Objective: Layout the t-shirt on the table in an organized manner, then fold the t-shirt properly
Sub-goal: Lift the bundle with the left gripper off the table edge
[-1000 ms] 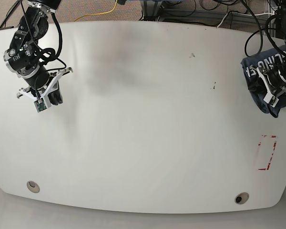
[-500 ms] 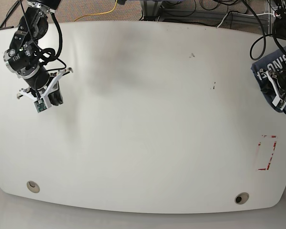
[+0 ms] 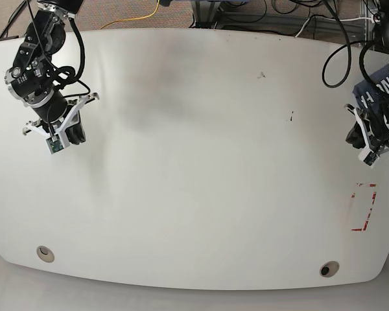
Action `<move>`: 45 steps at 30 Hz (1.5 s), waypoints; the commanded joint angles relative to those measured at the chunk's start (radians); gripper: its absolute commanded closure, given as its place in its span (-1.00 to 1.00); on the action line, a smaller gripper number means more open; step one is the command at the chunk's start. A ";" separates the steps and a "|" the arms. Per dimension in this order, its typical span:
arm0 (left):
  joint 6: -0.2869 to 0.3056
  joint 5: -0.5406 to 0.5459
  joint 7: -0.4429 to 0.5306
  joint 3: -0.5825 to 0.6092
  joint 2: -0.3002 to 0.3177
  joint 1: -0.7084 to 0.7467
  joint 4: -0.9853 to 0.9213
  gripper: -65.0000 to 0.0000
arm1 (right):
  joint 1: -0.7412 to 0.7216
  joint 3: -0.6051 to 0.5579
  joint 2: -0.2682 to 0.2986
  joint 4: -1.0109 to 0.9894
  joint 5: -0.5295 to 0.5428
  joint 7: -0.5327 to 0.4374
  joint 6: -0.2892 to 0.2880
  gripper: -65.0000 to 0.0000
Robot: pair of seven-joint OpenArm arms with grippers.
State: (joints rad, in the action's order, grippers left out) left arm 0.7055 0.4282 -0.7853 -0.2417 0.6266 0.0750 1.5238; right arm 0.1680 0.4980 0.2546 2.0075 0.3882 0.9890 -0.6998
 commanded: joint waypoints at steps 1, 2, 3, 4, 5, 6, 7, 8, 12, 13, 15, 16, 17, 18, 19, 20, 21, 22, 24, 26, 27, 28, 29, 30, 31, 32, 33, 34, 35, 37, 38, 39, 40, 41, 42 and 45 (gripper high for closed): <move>-0.007 -0.015 -0.058 -0.055 -0.017 0.021 0.079 0.66 | -0.012 0.004 0.012 0.019 0.007 -0.023 0.002 0.82; -0.007 -0.015 -0.082 -0.071 -0.035 0.032 0.103 0.66 | -0.012 0.004 0.013 0.019 0.007 -0.023 0.002 0.82; -0.007 -0.015 -0.115 -0.092 -0.055 0.055 0.136 0.66 | -0.012 0.004 0.015 0.019 0.008 -0.023 0.002 0.82; -0.007 -0.015 -0.138 -0.104 -0.064 0.075 0.160 0.66 | -0.012 0.004 0.015 0.019 0.008 -0.023 0.002 0.82; -0.007 -0.015 -0.161 -0.121 -0.073 0.093 0.180 0.66 | -0.011 0.006 0.015 0.019 0.008 -0.023 0.002 0.82; -0.007 -0.015 -0.182 -0.143 -0.083 0.119 0.200 0.66 | -0.011 0.006 0.016 0.019 0.008 -0.023 0.002 0.82; -0.007 -0.015 -0.194 -0.158 -0.093 0.133 0.211 0.66 | -0.011 0.006 0.016 0.019 0.008 -0.023 0.002 0.82; -0.007 -0.015 -0.211 -0.187 -0.119 0.161 0.231 0.66 | -0.011 0.006 0.016 0.019 0.008 -0.023 0.002 0.82; -0.007 -0.033 -0.227 -0.279 -0.170 0.250 0.274 0.66 | -0.011 0.006 0.016 0.019 0.008 -0.023 0.002 0.82; -0.007 -0.047 -0.227 -0.304 -0.179 0.276 0.286 0.66 | -0.011 0.006 0.016 0.019 0.008 -0.023 0.002 0.82; -0.007 -0.073 -0.227 -0.347 -0.198 0.308 0.306 0.66 | -0.009 0.006 0.013 0.019 0.008 -0.023 0.002 0.82; -0.007 -0.088 -0.227 -0.371 -0.212 0.323 0.315 0.66 | -0.009 0.006 0.013 0.019 0.008 -0.023 0.002 0.82; -0.007 -0.099 -0.227 -0.391 -0.219 0.332 0.317 0.66 | -0.009 0.006 0.013 0.019 0.008 -0.023 0.002 0.82; -0.007 -0.114 -0.227 -0.417 -0.227 0.345 0.318 0.66 | -0.009 0.006 0.013 0.019 0.008 -0.023 0.002 0.82; -0.007 -0.131 -0.227 -0.446 -0.236 0.354 0.317 0.66 | -0.009 0.006 0.013 0.019 0.008 -0.023 0.002 0.82; -0.007 -0.144 -0.227 -0.471 -0.242 0.362 0.317 0.66 | -0.009 0.006 0.012 0.019 0.008 -0.023 0.002 0.82; -0.007 -0.165 -0.227 -0.505 -0.256 0.369 0.317 0.66 | -0.009 0.004 0.012 0.019 0.008 -0.023 0.002 0.82; -0.007 -0.179 -0.225 -0.529 -0.267 0.374 0.317 0.66 | -0.009 0.004 0.012 0.019 0.008 -0.023 0.002 0.82; -0.007 -0.216 -0.224 -0.582 -0.290 0.378 0.315 0.66 | -0.011 0.004 0.012 0.019 0.008 -0.023 0.002 0.82; -0.007 -0.245 -0.222 -0.612 -0.301 0.378 0.314 0.66 | -0.011 0.004 0.013 0.019 0.008 -0.023 0.002 0.82; -0.007 -0.262 -0.222 -0.621 -0.304 0.378 0.312 0.66 | -0.011 0.004 0.013 0.019 0.008 -0.023 0.002 0.82; -0.007 -0.272 -0.222 -0.624 -0.304 0.378 0.309 0.66 | -0.011 0.004 0.013 0.019 0.008 -0.023 0.002 0.82; -0.007 -0.288 -0.222 -0.628 -0.304 0.377 0.301 0.66 | -0.011 0.004 0.012 0.019 0.008 -0.023 0.002 0.82; -0.007 -0.299 -0.222 -0.628 -0.304 0.375 0.294 0.66 | -0.011 0.004 0.010 0.019 0.008 -0.023 0.002 0.82; -0.007 -0.315 -0.222 -0.628 -0.302 0.372 0.284 0.66 | -0.011 0.004 0.009 0.019 0.008 -0.023 0.002 0.82; -0.007 -0.334 -0.222 -0.628 -0.301 0.369 0.271 0.66 | -0.011 0.004 0.009 0.019 0.008 -0.023 0.002 0.82; -0.007 -0.349 -0.222 -0.628 -0.301 0.369 0.260 0.66 | -0.011 0.004 0.009 0.019 0.008 -0.023 0.002 0.82; -0.007 -0.360 -0.221 -0.628 -0.301 0.368 0.248 0.66 | -0.011 0.004 0.009 0.019 0.008 -0.023 0.002 0.82; -0.007 -0.374 -0.217 -0.628 -0.301 0.362 0.234 0.66 | -0.011 0.004 0.009 0.019 0.008 -0.023 0.002 0.82; -0.007 -0.386 -0.197 -0.628 -0.301 0.339 0.209 0.66 | -0.011 0.004 0.009 0.019 0.008 -0.023 0.002 0.82; -0.007 -0.391 -0.185 -0.628 -0.301 0.334 0.199 0.66 | -0.011 0.004 0.009 0.019 0.008 -0.023 0.002 0.82; -0.007 -0.397 -0.171 -0.628 -0.301 0.328 0.185 0.66 | -0.009 0.004 0.009 0.019 0.008 -0.023 0.002 0.82; -0.007 -0.407 -0.156 -0.626 -0.301 0.326 0.163 0.66 | -0.008 0.004 0.009 0.019 0.008 -0.023 0.002 0.82; -0.007 -0.420 -0.145 -0.624 -0.299 0.326 0.146 0.66 | -0.006 0.004 0.009 0.019 0.008 -0.023 0.002 0.82; -0.007 -0.437 -0.130 -0.620 -0.297 0.322 0.120 0.66 | -0.006 0.004 0.009 0.019 0.008 -0.023 0.002 0.82; -0.007 -0.475 -0.104 -0.617 -0.281 0.276 0.067 0.66 | -0.005 0.006 0.009 0.019 0.008 -0.023 0.002 0.82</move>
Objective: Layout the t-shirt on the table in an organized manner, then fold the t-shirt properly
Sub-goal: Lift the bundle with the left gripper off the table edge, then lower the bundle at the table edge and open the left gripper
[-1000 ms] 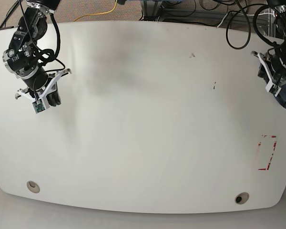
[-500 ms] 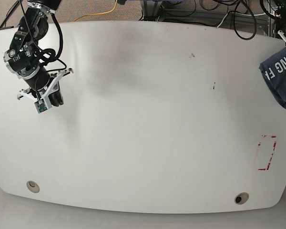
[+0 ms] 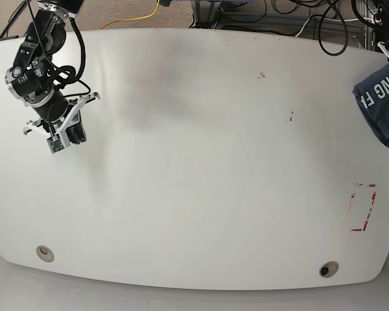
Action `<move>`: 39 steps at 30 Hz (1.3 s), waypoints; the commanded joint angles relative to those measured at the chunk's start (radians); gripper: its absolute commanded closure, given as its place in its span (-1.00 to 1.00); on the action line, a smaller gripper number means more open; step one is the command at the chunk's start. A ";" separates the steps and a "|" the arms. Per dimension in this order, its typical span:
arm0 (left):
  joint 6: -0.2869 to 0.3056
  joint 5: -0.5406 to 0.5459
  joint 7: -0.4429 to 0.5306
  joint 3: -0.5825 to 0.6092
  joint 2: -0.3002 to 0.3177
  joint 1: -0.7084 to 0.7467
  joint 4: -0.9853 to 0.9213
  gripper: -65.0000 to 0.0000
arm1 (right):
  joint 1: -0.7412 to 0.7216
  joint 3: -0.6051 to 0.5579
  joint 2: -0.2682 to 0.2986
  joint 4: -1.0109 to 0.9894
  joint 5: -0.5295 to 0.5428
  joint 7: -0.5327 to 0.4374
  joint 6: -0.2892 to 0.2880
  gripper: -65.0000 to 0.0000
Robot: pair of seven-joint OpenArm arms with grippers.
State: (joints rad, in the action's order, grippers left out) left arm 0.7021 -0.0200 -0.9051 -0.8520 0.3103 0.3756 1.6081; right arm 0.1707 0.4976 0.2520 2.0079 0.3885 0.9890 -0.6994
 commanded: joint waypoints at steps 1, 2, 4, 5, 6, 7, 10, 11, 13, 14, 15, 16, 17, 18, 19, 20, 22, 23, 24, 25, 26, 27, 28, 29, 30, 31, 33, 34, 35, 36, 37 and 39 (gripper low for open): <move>-0.004 -0.036 0.020 -0.006 0.042 -0.037 -0.028 0.66 | -0.007 0.006 0.011 0.018 0.008 -0.023 0.001 0.82; -0.004 -0.050 0.030 -0.006 0.051 -0.054 -0.053 0.66 | -0.006 0.006 0.011 0.018 0.008 -0.023 0.001 0.82; -0.004 -0.068 0.048 -0.005 0.063 -0.073 -0.093 0.66 | -0.006 0.006 0.011 0.018 0.008 -0.023 0.001 0.82; -0.004 -0.074 0.060 0.000 0.074 -0.079 -0.110 0.66 | -0.004 0.006 0.011 0.018 0.008 -0.023 0.001 0.82; -0.004 -0.076 0.073 0.006 0.085 -0.083 -0.124 0.66 | -0.004 0.008 0.011 0.018 0.008 -0.023 0.001 0.82; -0.004 -0.076 0.082 0.009 0.096 -0.086 -0.134 0.66 | -0.004 0.008 0.011 0.018 0.008 -0.023 0.001 0.82; -0.004 -0.074 0.099 0.021 0.131 -0.088 -0.159 0.66 | 0.008 0.008 0.011 0.018 0.008 -0.023 0.001 0.82; -0.004 -0.074 0.103 0.024 0.145 -0.088 -0.168 0.66 | 0.011 0.008 0.011 0.018 0.008 -0.025 0.001 0.82; -0.004 -0.074 0.106 0.035 0.160 -0.088 -0.177 0.66 | 0.013 0.008 0.011 0.018 0.008 -0.025 0.001 0.82; -0.004 -0.074 0.106 0.038 0.168 -0.088 -0.180 0.66 | 0.013 0.008 0.011 0.018 0.008 -0.025 0.001 0.82; -0.004 -0.074 0.106 0.041 0.174 -0.088 -0.182 0.66 | 0.014 0.008 0.011 0.018 0.008 -0.025 0.001 0.82; -0.004 -0.074 0.106 0.046 0.184 -0.088 -0.182 0.66 | 0.014 0.008 0.011 0.018 0.008 -0.025 0.001 0.82; -0.004 -0.074 0.106 0.050 0.189 -0.088 -0.182 0.66 | 0.014 0.008 0.011 0.018 0.008 -0.025 0.001 0.82; -0.004 -0.073 0.106 0.058 0.198 -0.088 -0.182 0.66 | 0.014 0.008 0.011 0.018 0.008 -0.025 0.001 0.82; -0.004 -0.073 0.106 0.060 0.203 -0.088 -0.182 0.66 | 0.014 0.008 0.011 0.018 0.008 -0.025 0.001 0.82; -0.004 -0.073 0.106 0.061 0.209 -0.088 -0.182 0.66 | 0.016 0.009 0.011 0.018 0.008 -0.025 0.001 0.82; -0.004 -0.073 0.103 0.063 0.217 -0.088 -0.179 0.66 | 0.016 0.009 0.011 0.018 0.008 -0.025 0.001 0.82; -0.004 -0.071 0.100 0.064 0.220 -0.088 -0.174 0.66 | 0.016 0.009 0.011 0.018 0.008 -0.025 0.001 0.82; -0.004 -0.070 0.100 0.064 0.220 -0.085 -0.167 0.66 | 0.016 0.009 0.011 0.018 0.008 -0.025 0.001 0.82; -0.004 -0.070 0.100 0.064 0.220 -0.085 -0.157 0.66 | 0.016 0.008 0.011 0.018 0.008 -0.025 0.001 0.82; -0.004 -0.070 0.100 0.061 0.221 -0.083 -0.142 0.66 | 0.016 0.008 0.011 0.018 0.008 -0.025 0.001 0.82; -0.004 -0.070 0.099 0.061 0.223 -0.082 -0.125 0.66 | 0.016 0.008 0.011 0.018 0.008 -0.025 0.001 0.82; -0.004 -0.070 0.097 0.061 0.223 -0.082 -0.110 0.66 | 0.016 0.008 0.011 0.018 0.008 -0.025 0.001 0.82; -0.004 -0.071 0.094 0.061 0.223 -0.080 -0.088 0.66 | 0.016 0.008 0.011 0.018 0.008 -0.025 0.001 0.82; -0.004 -0.073 0.086 0.061 0.223 -0.079 -0.073 0.66 | 0.016 0.008 0.011 0.018 0.008 -0.025 0.001 0.82; -0.004 -0.073 0.070 0.061 0.221 -0.076 -0.055 0.66 | 0.016 0.008 0.011 0.018 0.008 -0.025 0.001 0.82; -0.004 -0.070 0.036 0.061 0.221 -0.068 -0.024 0.66 | 0.016 0.008 0.011 0.018 0.008 -0.025 0.001 0.82; -0.004 -0.070 0.013 0.063 0.220 -0.066 0.001 0.66 | 0.016 0.008 0.011 0.018 0.008 -0.025 0.001 0.82; -0.004 -0.068 -0.003 0.063 0.218 -0.065 0.022 0.66 | 0.014 0.008 0.011 0.018 0.008 -0.025 0.001 0.82; -0.004 -0.068 -0.010 0.063 0.217 -0.066 0.039 0.66 | 0.014 0.008 0.011 0.018 0.008 -0.025 0.001 0.82; -0.004 -0.065 -0.013 0.064 0.209 -0.066 0.057 0.66 | 0.014 0.008 0.011 0.018 0.008 -0.025 0.001 0.82; -0.004 -0.050 -0.013 0.066 0.188 -0.068 0.085 0.66 | 0.014 0.008 0.011 0.018 0.008 -0.025 0.001 0.82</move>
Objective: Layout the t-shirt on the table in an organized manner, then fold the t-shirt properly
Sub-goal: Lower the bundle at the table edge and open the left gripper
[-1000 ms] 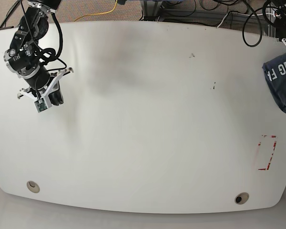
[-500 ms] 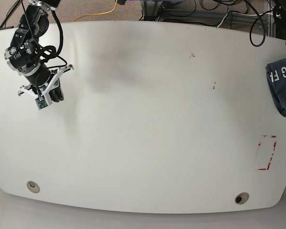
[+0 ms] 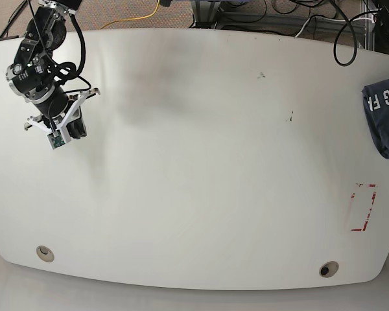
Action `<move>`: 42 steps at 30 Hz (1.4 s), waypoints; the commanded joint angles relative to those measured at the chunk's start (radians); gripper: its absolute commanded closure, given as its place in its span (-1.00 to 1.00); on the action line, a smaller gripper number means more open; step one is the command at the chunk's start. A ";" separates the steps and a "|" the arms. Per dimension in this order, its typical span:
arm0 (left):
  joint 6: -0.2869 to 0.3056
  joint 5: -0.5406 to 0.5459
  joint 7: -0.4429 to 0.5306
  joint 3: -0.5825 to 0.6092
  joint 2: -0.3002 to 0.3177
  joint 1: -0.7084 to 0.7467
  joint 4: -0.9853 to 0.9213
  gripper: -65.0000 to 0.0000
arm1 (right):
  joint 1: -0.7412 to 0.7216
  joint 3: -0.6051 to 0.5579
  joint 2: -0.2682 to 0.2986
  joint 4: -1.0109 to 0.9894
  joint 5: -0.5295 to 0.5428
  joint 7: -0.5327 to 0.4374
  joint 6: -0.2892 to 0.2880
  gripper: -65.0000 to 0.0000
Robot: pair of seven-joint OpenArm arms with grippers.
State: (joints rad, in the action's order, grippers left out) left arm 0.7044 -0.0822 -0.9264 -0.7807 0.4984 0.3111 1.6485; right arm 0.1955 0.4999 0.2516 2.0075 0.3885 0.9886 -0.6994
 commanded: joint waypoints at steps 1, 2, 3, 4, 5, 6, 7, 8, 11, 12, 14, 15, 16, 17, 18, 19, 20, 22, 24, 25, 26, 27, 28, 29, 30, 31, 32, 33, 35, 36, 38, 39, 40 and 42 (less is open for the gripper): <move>-0.006 0.025 0.008 -0.003 -0.013 -0.003 0.060 0.66 | -0.011 0.006 0.010 0.019 0.008 -0.024 0.001 0.82; -0.006 0.034 0.008 0.002 -0.019 -0.008 0.069 0.66 | -0.011 0.006 0.010 0.019 0.008 -0.024 0.001 0.82; -0.006 0.043 0.008 0.011 -0.027 -0.020 0.078 0.66 | -0.011 0.006 0.010 0.019 0.008 -0.024 0.001 0.82; -0.006 0.048 0.008 0.025 -0.034 -0.034 0.083 0.66 | -0.011 0.006 0.010 0.019 0.008 -0.024 0.001 0.82; -0.006 0.049 0.008 0.039 -0.040 -0.049 0.081 0.66 | -0.011 0.006 0.010 0.019 0.008 -0.024 0.001 0.82; -0.006 0.048 0.008 0.057 -0.053 -0.069 0.075 0.66 | -0.011 0.006 0.010 0.019 0.008 -0.024 0.001 0.82; -0.006 0.048 0.008 0.066 -0.059 -0.082 0.071 0.66 | -0.011 0.006 0.010 0.019 0.008 -0.024 0.001 0.82; -0.006 0.048 0.008 0.082 -0.071 -0.100 0.061 0.66 | -0.011 0.006 0.010 0.019 0.008 -0.024 0.001 0.82; -0.006 0.048 0.011 0.114 -0.100 -0.152 0.022 0.66 | -0.011 0.006 0.008 0.019 0.008 -0.024 0.001 0.82; -0.006 0.048 0.011 0.123 -0.108 -0.165 0.011 0.66 | -0.011 0.006 0.008 0.019 0.008 -0.024 0.001 0.82; -0.006 0.049 0.011 0.145 -0.123 -0.191 -0.017 0.66 | -0.011 0.006 0.008 0.019 0.008 -0.024 0.001 0.82; -0.006 0.049 0.011 0.151 -0.128 -0.201 -0.028 0.66 | -0.011 0.006 0.008 0.019 0.008 -0.024 0.001 0.82; -0.006 0.049 0.011 0.159 -0.132 -0.212 -0.041 0.66 | -0.011 0.006 0.008 0.019 0.008 -0.024 0.001 0.82; -0.006 0.049 0.013 0.162 -0.134 -0.218 -0.049 0.66 | -0.011 0.006 0.008 0.019 0.008 -0.024 0.001 0.82; -0.006 0.049 0.013 0.166 -0.134 -0.224 -0.057 0.66 | -0.009 0.006 0.008 0.019 0.008 -0.024 0.001 0.82; -0.006 0.049 0.013 0.174 -0.136 -0.229 -0.069 0.66 | -0.009 0.006 0.008 0.019 0.008 -0.024 0.001 0.82; -0.006 0.049 0.013 0.180 -0.136 -0.231 -0.080 0.66 | -0.009 0.007 0.008 0.019 0.008 -0.024 0.001 0.82; -0.006 0.051 0.013 0.197 -0.143 -0.241 -0.112 0.66 | -0.009 0.010 0.008 0.019 0.008 -0.024 0.001 0.82; -0.006 0.051 0.014 0.209 -0.149 -0.250 -0.144 0.66 | -0.009 0.012 0.008 0.019 0.008 -0.024 0.001 0.82; -0.006 0.049 0.014 0.212 -0.149 -0.252 -0.155 0.66 | -0.009 0.012 0.008 0.019 0.008 -0.024 0.001 0.82; -0.006 0.049 0.014 0.218 -0.149 -0.252 -0.167 0.66 | -0.009 0.012 0.008 0.019 0.008 -0.024 0.001 0.82; -0.006 0.049 0.014 0.224 -0.149 -0.250 -0.178 0.66 | -0.009 0.012 0.008 0.019 0.008 -0.024 0.001 0.82; -0.006 0.049 0.014 0.226 -0.149 -0.247 -0.186 0.66 | -0.009 0.012 0.008 0.019 0.008 -0.024 0.001 0.82; -0.006 0.049 0.014 0.228 -0.149 -0.247 -0.192 0.66 | -0.009 0.012 0.008 0.019 0.008 -0.024 0.001 0.82; -0.006 0.049 0.014 0.228 -0.148 -0.246 -0.195 0.66 | -0.009 0.012 0.008 0.019 0.008 -0.024 0.001 0.82; -0.006 0.049 0.014 0.226 -0.145 -0.241 -0.198 0.66 | -0.009 0.012 0.008 0.019 0.008 -0.024 0.001 0.82; -0.006 0.051 0.014 0.226 -0.140 -0.231 -0.201 0.66 | -0.009 0.012 0.008 0.019 0.008 -0.024 0.001 0.82; -0.006 0.051 0.014 0.224 -0.139 -0.221 -0.201 0.66 | -0.009 0.012 0.008 0.019 0.008 -0.024 0.001 0.82; -0.006 0.054 0.014 0.224 -0.126 -0.198 -0.195 0.66 | -0.009 0.013 0.008 0.019 0.008 -0.024 0.001 0.82; -0.006 0.057 0.014 0.224 -0.120 -0.183 -0.193 0.66 | -0.009 0.013 0.008 0.019 0.008 -0.024 0.001 0.82; -0.006 0.057 0.014 0.224 -0.109 -0.157 -0.193 0.66 | -0.009 0.013 0.008 0.019 0.008 -0.024 0.001 0.82; -0.006 0.057 0.014 0.224 -0.106 -0.146 -0.193 0.66 | -0.009 0.013 0.008 0.019 0.008 -0.024 0.001 0.82; -0.006 0.057 0.014 0.224 -0.106 -0.135 -0.193 0.66 | -0.009 0.013 0.008 0.019 0.008 -0.024 0.001 0.82; -0.006 0.055 0.014 0.224 -0.105 -0.114 -0.193 0.66 | -0.009 0.013 0.008 0.019 0.008 -0.024 0.001 0.82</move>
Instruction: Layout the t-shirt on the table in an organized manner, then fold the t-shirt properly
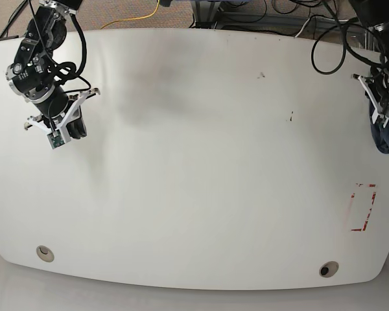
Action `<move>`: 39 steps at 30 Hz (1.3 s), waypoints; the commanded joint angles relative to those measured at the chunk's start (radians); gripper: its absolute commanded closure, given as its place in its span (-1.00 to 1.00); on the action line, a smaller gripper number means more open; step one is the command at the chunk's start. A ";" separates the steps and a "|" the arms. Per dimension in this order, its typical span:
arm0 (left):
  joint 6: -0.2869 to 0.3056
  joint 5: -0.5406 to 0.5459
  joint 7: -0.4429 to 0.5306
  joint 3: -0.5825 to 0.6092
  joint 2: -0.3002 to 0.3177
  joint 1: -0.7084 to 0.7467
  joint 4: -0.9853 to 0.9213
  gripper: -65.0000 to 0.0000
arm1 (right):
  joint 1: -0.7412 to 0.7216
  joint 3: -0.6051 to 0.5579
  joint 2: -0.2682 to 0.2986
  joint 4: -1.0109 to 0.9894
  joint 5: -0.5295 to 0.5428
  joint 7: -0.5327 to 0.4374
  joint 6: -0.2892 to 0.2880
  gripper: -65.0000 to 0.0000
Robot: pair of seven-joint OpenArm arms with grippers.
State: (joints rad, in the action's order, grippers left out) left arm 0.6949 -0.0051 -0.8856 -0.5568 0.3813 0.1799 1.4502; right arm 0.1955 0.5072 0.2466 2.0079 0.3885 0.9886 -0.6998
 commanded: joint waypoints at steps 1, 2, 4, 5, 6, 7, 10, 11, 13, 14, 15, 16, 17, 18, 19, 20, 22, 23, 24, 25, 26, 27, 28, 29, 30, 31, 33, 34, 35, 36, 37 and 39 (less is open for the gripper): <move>0.003 -0.023 -0.027 0.001 0.014 0.025 0.005 0.66 | -0.009 0.006 0.013 0.018 0.008 -0.024 0.002 0.82; 0.003 -0.023 -0.027 0.001 0.020 0.036 0.005 0.66 | -0.009 0.006 0.013 0.018 0.008 -0.024 0.002 0.82; 0.003 -0.022 -0.027 -0.001 0.037 0.054 0.005 0.66 | -0.011 0.006 0.013 0.018 0.008 -0.024 0.002 0.82; 0.003 -0.020 -0.027 -0.001 0.044 0.062 0.005 0.66 | -0.011 0.006 0.013 0.018 0.008 -0.024 0.002 0.82; 0.003 -0.020 -0.027 -0.001 0.048 0.066 0.005 0.66 | -0.011 0.006 0.013 0.018 0.008 -0.024 0.002 0.82; 0.003 -0.019 -0.027 -0.004 0.054 0.069 0.005 0.66 | -0.012 0.006 0.013 0.018 0.008 -0.024 0.002 0.82; 0.003 -0.019 -0.027 -0.032 0.054 0.069 0.005 0.66 | -0.012 0.006 0.013 0.018 0.008 -0.024 0.002 0.82; 0.003 -0.020 -0.027 -0.042 0.054 0.069 0.007 0.66 | -0.012 0.005 0.013 0.018 0.008 -0.024 0.002 0.82; 0.003 -0.020 -0.027 -0.047 0.054 0.069 0.017 0.66 | -0.012 0.005 0.013 0.018 0.008 -0.024 0.002 0.82; 0.003 -0.020 -0.028 -0.047 0.054 0.069 0.028 0.66 | -0.012 0.005 0.013 0.018 0.008 -0.024 0.002 0.82; 0.003 -0.020 -0.030 -0.047 0.054 0.071 0.039 0.66 | -0.014 0.005 0.013 0.018 0.008 -0.024 0.002 0.82; 0.003 -0.020 -0.031 -0.047 0.054 0.071 0.060 0.66 | -0.014 0.003 0.013 0.018 0.008 -0.024 0.002 0.82; 0.003 -0.020 -0.031 -0.047 0.051 0.071 0.077 0.66 | -0.014 0.001 0.013 0.018 0.008 -0.024 0.002 0.82; 0.003 -0.020 -0.031 -0.047 0.049 0.071 0.097 0.66 | -0.015 0.000 0.013 0.018 0.003 -0.024 0.002 0.82; 0.003 -0.020 -0.031 -0.045 0.049 0.071 0.117 0.66 | -0.017 -0.002 0.013 0.018 -0.001 -0.026 0.002 0.82; 0.003 -0.020 -0.031 -0.044 0.048 0.069 0.133 0.66 | -0.018 -0.002 0.013 0.018 -0.003 -0.027 0.002 0.82; 0.003 -0.020 -0.031 -0.032 0.037 0.060 0.166 0.66 | -0.037 -0.005 0.013 0.018 -0.003 -0.041 0.002 0.82; 0.003 -0.020 -0.030 -0.016 0.026 0.048 0.180 0.66 | -0.044 -0.005 0.013 0.017 -0.003 -0.050 0.002 0.82; 0.003 -0.022 -0.030 0.013 0.015 0.017 0.195 0.66 | -0.054 -0.014 0.013 0.014 -0.013 -0.066 0.002 0.81; 0.003 -0.025 -0.030 0.033 0.008 -0.009 0.206 0.66 | -0.060 -0.025 0.013 0.007 -0.029 -0.075 0.002 0.81; 0.003 -0.028 -0.030 0.053 0.000 -0.036 0.217 0.66 | -0.066 -0.038 0.013 0.000 -0.053 -0.089 0.002 0.81; 0.003 -0.028 -0.028 0.071 -0.009 -0.062 0.225 0.66 | -0.075 -0.055 0.013 -0.008 -0.084 -0.104 0.002 0.81; 0.003 -0.028 -0.028 0.082 -0.018 -0.081 0.228 0.66 | -0.084 -0.071 0.013 -0.012 -0.109 -0.118 0.002 0.81; 0.003 -0.028 -0.027 0.090 -0.032 -0.101 0.231 0.66 | -0.092 -0.089 0.010 -0.020 -0.139 -0.139 0.002 0.81; 0.003 -0.028 -0.027 0.094 -0.049 -0.119 0.235 0.66 | -0.098 -0.109 0.001 -0.029 -0.174 -0.168 0.002 0.81; 0.003 -0.028 -0.022 0.094 -0.064 -0.139 0.240 0.66 | -0.104 -0.123 -0.010 -0.040 -0.208 -0.198 0.002 0.81; 0.003 -0.028 0.026 0.097 -0.112 -0.190 0.257 0.66 | -0.110 -0.143 -0.039 -0.065 -0.299 -0.279 0.002 0.81; 0.003 -0.028 0.061 0.099 -0.130 -0.202 0.263 0.66 | -0.110 -0.147 -0.049 -0.077 -0.337 -0.319 0.002 0.81; 0.003 -0.028 0.110 0.099 -0.155 -0.211 0.269 0.66 | -0.112 -0.149 -0.060 -0.091 -0.379 -0.371 0.002 0.81; 0.003 -0.028 0.151 0.100 -0.173 -0.211 0.271 0.66 | -0.112 -0.150 -0.068 -0.105 -0.408 -0.412 0.002 0.81; 0.003 -0.029 0.228 0.100 -0.201 -0.211 0.275 0.66 | -0.112 -0.150 -0.079 -0.128 -0.440 -0.478 0.002 0.82; -0.027 -0.029 0.319 0.108 -0.233 -0.211 0.272 0.66 | -0.112 -0.147 -0.086 -0.155 -0.461 -0.554 0.002 0.82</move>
State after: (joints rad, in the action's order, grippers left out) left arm 0.6960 -0.0490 -0.6502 -0.4568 0.1772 -0.0223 1.7027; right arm 0.0982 0.3534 0.1558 1.8648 -0.0738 0.5190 -0.7055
